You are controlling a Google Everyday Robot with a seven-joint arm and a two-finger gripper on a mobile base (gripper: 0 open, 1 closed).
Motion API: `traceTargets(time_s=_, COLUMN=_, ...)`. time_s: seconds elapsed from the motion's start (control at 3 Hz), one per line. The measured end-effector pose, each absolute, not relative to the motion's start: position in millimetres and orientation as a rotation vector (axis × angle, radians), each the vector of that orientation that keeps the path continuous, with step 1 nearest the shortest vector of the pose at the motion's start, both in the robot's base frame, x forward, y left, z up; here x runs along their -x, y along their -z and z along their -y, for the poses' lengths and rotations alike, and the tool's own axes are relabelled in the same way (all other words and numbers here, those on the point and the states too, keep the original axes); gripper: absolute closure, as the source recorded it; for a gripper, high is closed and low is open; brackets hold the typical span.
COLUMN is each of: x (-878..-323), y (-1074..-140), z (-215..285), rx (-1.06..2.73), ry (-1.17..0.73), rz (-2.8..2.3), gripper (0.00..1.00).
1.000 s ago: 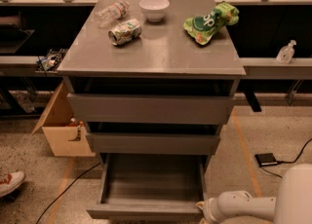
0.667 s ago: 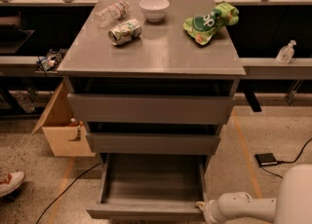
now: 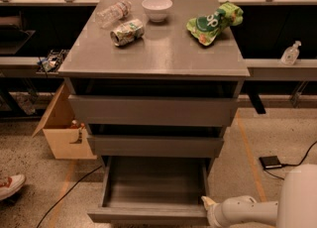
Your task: Open bottom drawer
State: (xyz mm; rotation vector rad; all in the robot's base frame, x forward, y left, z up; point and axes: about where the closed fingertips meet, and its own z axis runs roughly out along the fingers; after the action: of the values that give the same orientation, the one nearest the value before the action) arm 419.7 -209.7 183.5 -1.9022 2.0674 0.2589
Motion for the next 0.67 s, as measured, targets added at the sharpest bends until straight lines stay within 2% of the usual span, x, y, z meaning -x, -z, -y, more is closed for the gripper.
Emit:
traceTargets(time_s=0.33, x=-421, y=-194, z=215, rx=1.873, ry=-0.259, rz=-2.059, gripper=0.00)
traceTargets(time_s=0.67, x=-430, y=-225, z=241, rx=1.827, ry=-0.225, rz=-2.047, gripper=0.00)
